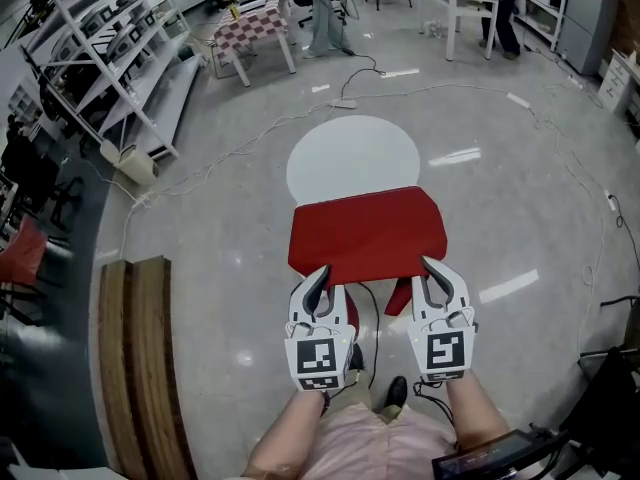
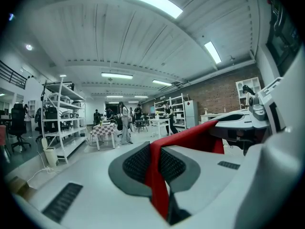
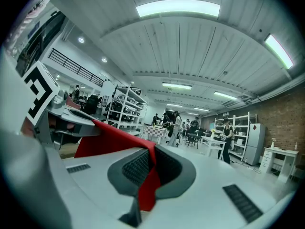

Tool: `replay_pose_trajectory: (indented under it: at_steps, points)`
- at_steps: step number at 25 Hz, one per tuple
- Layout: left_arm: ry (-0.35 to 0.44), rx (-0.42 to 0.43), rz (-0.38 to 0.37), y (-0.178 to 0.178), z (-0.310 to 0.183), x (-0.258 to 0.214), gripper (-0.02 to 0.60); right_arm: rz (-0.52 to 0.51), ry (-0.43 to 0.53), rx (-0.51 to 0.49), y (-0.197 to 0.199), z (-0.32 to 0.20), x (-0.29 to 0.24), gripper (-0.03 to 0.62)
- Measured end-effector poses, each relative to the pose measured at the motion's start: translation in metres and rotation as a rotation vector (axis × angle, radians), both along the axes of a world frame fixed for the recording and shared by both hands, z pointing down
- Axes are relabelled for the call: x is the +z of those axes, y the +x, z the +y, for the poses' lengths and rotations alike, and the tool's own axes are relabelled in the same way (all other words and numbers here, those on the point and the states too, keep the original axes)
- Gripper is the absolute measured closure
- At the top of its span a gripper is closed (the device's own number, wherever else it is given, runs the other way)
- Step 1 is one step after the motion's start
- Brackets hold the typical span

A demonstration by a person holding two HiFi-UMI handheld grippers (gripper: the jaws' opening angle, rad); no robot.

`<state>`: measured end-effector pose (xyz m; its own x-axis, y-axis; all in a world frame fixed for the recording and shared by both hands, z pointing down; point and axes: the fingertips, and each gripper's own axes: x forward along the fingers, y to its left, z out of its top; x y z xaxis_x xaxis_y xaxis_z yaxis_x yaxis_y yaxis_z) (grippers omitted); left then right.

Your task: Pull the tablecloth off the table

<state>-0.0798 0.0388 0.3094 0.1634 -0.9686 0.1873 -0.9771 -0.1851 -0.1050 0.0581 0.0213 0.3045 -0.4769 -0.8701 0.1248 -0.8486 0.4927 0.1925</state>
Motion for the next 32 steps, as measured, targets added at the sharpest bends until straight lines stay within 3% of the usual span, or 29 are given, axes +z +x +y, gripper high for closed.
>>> replay_pose_trajectory:
  at_steps: [20,24,32]
  points:
    - [0.003,-0.017,0.034,0.044,0.052,0.001,0.532,-0.001,-0.008,-0.033,0.044,0.049,0.0,0.569]
    - [0.013,-0.012,0.032,0.05,0.062,-0.001,0.532,-0.045,-0.027,-0.037,0.049,0.058,-0.001,0.569]
    - [0.07,-0.008,0.03,0.063,0.083,-0.034,0.532,-0.049,0.089,-0.079,0.06,0.076,-0.041,0.569]
